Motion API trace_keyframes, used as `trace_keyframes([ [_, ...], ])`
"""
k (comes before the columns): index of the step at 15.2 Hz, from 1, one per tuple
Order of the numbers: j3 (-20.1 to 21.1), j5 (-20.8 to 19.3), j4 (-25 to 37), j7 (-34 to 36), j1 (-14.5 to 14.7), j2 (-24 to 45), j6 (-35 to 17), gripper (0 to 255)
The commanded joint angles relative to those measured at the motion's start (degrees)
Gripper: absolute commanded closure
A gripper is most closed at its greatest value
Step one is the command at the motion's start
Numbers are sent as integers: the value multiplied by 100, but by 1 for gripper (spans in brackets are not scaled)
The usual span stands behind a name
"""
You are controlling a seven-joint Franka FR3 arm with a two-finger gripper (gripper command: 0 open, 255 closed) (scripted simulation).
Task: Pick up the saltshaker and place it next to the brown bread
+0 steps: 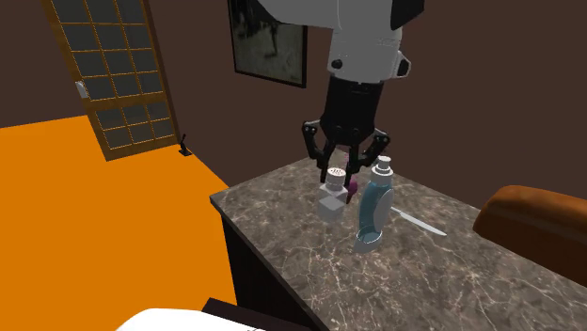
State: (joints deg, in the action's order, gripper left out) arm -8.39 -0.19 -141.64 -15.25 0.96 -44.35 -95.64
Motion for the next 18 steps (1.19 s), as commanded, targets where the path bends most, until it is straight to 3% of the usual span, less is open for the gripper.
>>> trace_keyframes([
  [1,15,13,164,16,9,13,153,255],
  [9,44,46,838,53,37,129,709,255],
  [18,-962,-325,1954,-1064,-106,1532,439,255],
])
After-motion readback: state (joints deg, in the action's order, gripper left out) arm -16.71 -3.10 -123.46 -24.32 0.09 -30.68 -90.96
